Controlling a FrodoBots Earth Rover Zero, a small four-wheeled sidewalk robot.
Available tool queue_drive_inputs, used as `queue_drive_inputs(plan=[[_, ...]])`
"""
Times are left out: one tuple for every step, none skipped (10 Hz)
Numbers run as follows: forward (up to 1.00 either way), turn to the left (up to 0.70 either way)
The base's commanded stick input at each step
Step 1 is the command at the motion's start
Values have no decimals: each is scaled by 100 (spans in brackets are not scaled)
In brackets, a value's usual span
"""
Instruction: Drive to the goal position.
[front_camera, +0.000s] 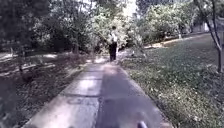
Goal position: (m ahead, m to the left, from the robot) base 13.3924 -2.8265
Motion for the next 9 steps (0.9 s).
queue_drive_inputs(plan=[[50,0],[50,0],[50,0],[50,0],[50,0],[50,0],[50,0],[50,0],[50,0]])
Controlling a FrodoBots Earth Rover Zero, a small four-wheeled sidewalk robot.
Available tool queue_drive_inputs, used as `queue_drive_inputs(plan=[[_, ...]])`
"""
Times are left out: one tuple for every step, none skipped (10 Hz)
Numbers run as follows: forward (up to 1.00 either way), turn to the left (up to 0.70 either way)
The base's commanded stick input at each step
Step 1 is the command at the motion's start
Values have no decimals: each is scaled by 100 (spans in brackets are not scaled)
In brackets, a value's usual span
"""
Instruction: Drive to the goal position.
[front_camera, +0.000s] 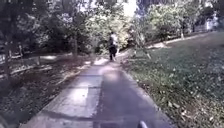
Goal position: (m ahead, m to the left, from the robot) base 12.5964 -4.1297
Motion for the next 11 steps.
queue_drive_inputs(plan=[[50,0],[50,0],[50,0],[50,0],[50,0],[50,0],[50,0],[50,0],[50,0],[50,0],[50,0]])
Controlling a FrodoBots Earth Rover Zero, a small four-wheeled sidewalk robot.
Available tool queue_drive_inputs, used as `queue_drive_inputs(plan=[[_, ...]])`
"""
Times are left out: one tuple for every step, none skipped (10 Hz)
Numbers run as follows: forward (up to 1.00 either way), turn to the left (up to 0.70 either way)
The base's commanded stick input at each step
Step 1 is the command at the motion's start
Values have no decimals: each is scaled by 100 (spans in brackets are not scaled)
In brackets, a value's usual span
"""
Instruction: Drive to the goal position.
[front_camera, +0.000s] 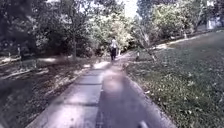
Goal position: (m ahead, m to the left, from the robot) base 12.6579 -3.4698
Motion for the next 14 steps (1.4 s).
queue_drive_inputs(plan=[[50,0],[50,0],[50,0],[50,0],[50,0],[50,0],[50,0],[50,0],[50,0],[50,0],[50,0],[50,0],[50,0],[50,0]])
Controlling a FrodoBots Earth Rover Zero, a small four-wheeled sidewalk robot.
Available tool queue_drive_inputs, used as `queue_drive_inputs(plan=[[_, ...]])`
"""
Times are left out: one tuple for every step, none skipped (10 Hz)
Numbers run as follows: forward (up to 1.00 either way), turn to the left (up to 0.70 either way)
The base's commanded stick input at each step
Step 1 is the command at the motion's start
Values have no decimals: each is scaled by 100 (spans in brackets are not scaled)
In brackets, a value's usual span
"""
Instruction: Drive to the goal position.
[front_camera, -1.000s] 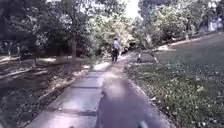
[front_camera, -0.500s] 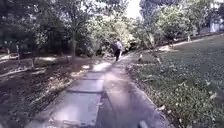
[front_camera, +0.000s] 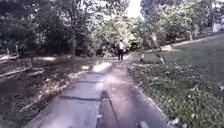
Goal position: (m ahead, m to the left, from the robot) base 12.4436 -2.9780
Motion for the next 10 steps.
queue_drive_inputs(plan=[[50,0],[50,0],[50,0],[50,0],[50,-31],[50,-50],[50,-50],[50,-38],[50,-16],[50,0]])
